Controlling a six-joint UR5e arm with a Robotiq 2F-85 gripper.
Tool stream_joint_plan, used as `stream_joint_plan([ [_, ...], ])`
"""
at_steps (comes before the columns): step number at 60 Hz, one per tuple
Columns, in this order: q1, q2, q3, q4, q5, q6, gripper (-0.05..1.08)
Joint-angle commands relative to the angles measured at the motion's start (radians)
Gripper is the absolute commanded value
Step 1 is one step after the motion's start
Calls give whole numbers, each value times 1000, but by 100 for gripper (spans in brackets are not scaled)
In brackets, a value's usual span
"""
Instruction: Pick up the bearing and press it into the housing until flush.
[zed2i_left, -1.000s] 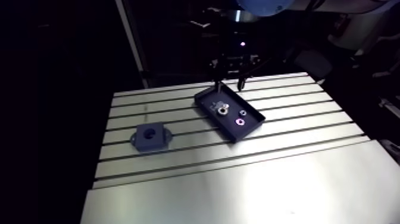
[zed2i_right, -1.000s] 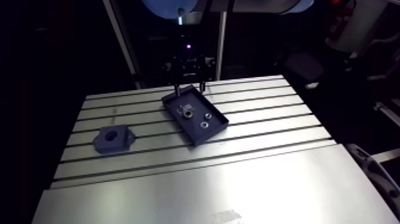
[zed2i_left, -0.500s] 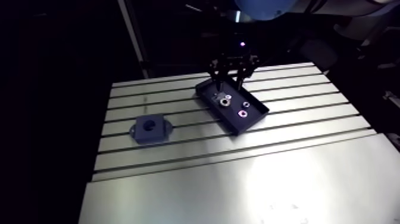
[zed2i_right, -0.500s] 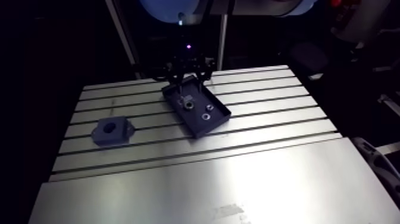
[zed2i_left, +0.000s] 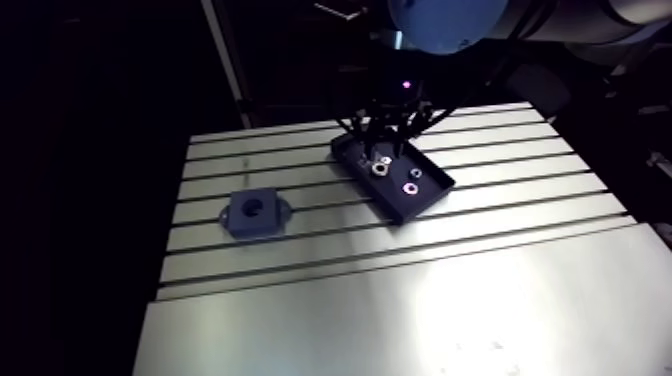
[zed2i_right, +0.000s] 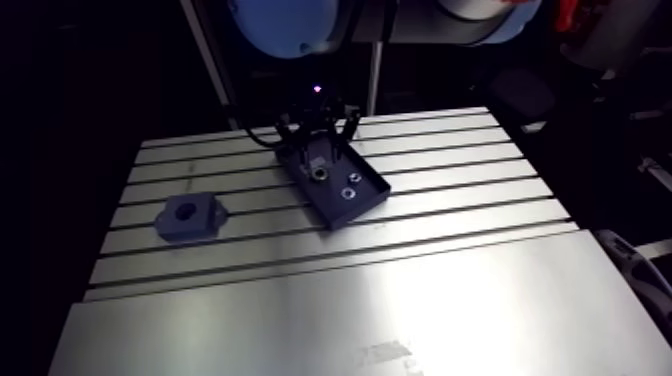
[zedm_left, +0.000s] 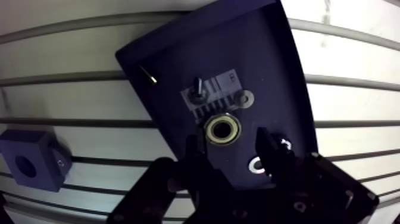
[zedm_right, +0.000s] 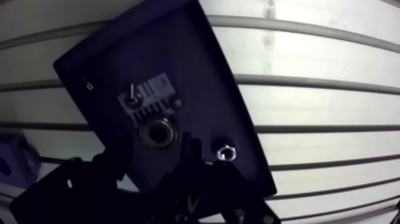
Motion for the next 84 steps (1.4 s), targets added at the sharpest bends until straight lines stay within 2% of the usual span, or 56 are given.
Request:
stream_joint_plan([
  [1,7,0,13,-20,0,-2,46],
  [84,7,15,33,-63,1,-8,45],
])
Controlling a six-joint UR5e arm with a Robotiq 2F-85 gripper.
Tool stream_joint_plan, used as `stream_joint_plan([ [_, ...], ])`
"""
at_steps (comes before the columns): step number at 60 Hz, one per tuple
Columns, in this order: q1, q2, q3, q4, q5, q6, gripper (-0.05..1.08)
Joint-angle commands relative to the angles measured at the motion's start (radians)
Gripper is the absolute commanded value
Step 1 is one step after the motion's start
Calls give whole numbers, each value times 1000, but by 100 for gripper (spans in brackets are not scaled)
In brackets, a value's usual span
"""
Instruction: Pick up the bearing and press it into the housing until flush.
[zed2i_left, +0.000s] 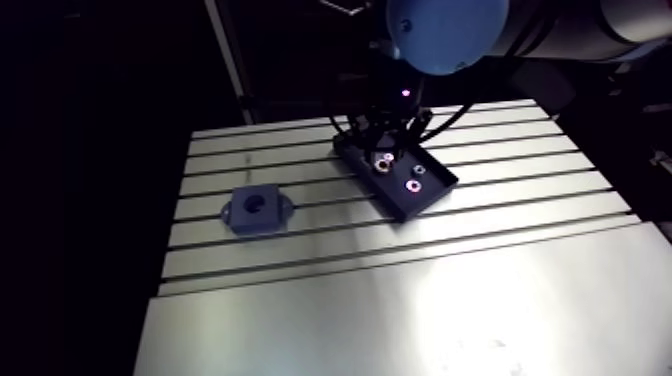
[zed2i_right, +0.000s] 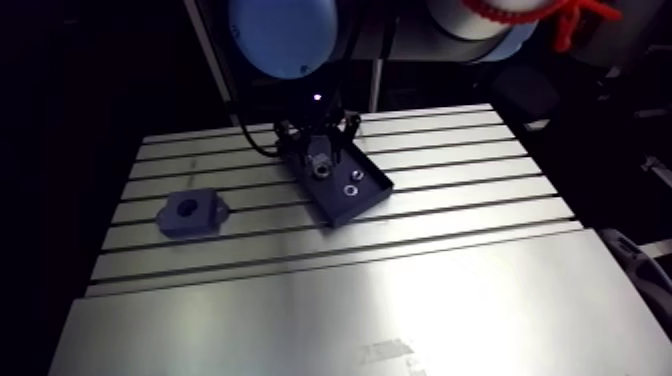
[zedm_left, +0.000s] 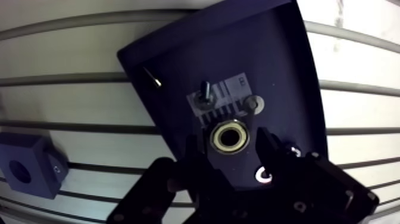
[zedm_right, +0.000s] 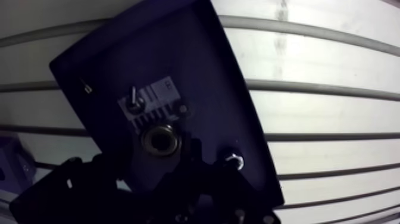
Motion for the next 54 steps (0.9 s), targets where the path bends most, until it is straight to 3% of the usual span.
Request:
stream_joint_plan([
  [1,0,4,0,0,0,0,45],
  [54,-3,10,6,-1,-1,0,45],
])
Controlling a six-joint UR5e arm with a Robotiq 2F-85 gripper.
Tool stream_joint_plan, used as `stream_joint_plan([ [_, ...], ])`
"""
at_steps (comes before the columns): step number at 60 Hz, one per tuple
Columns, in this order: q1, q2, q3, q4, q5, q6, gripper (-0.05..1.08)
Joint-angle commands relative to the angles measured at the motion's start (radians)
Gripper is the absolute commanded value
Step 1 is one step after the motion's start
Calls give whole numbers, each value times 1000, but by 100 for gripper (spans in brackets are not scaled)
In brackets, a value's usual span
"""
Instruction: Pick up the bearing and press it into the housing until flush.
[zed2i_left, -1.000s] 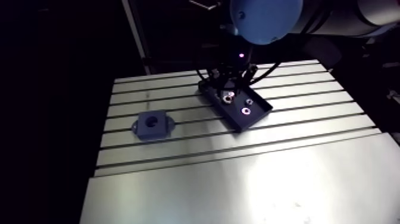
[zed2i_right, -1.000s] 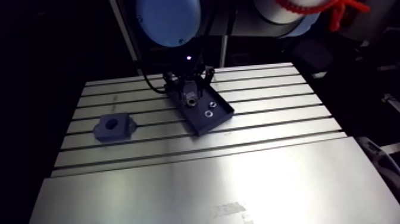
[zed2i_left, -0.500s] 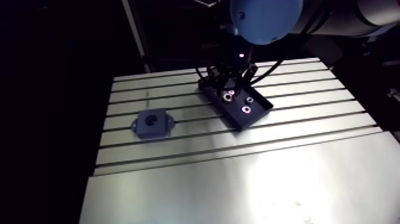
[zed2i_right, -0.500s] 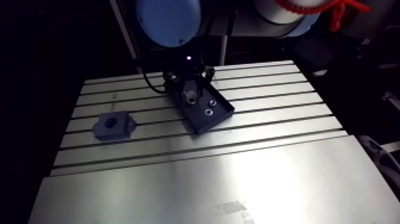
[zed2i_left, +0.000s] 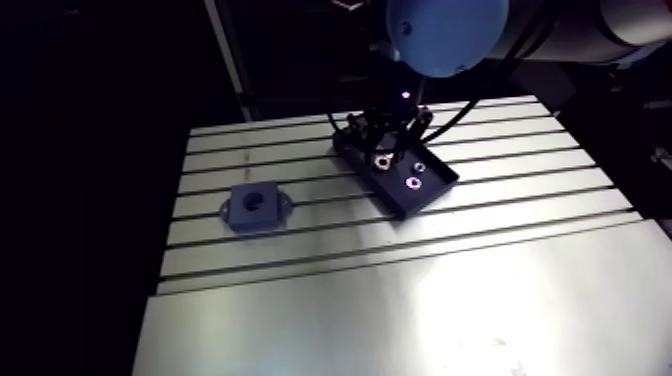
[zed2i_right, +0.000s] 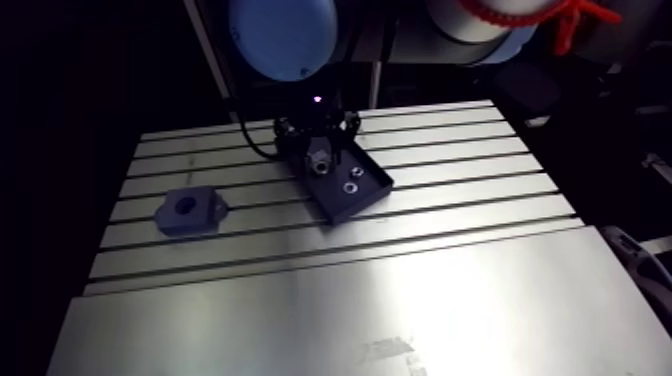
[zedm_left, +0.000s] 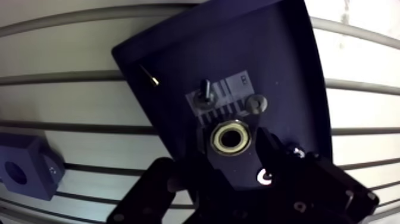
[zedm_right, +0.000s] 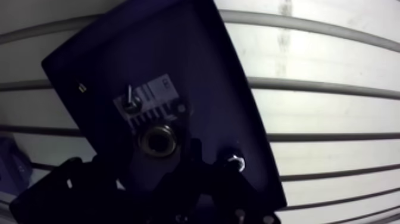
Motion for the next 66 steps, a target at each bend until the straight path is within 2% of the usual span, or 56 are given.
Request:
stream_joint_plan([
  [1,-1,0,1,0,0,0,45],
  [66,0,5,-1,-1,-2,-2,50],
])
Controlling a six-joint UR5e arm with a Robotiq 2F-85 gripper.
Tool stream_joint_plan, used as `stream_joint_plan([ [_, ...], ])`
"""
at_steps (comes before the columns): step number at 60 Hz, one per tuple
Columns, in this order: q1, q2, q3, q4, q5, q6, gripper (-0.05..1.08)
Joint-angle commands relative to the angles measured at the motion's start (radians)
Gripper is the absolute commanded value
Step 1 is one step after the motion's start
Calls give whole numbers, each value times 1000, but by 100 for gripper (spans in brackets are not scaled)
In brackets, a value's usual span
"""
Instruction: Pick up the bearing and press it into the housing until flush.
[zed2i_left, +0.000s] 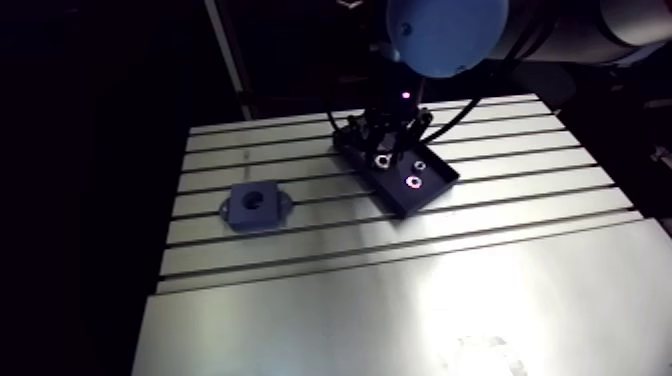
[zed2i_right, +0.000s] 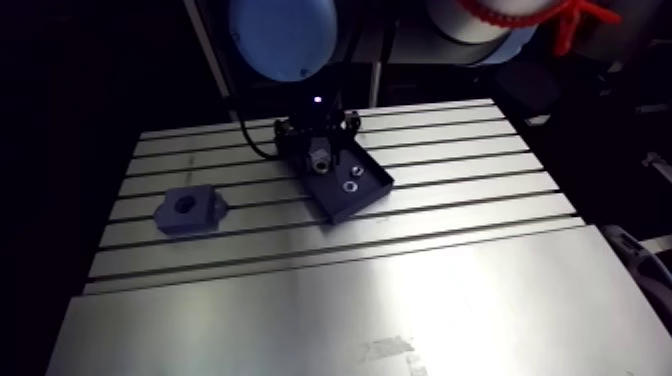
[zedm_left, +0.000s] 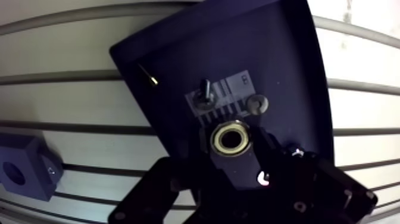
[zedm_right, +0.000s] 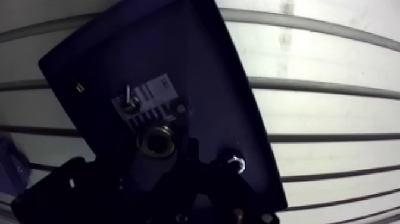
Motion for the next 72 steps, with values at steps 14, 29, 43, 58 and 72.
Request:
stream_joint_plan([
  [14,0,0,-1,0,1,0,50],
  [29,0,0,0,0,2,0,55],
  [43,0,0,-1,0,2,0,58],
  [58,0,-1,-1,0,2,0,61],
  [72,3,-18,-5,7,2,1,61],
])
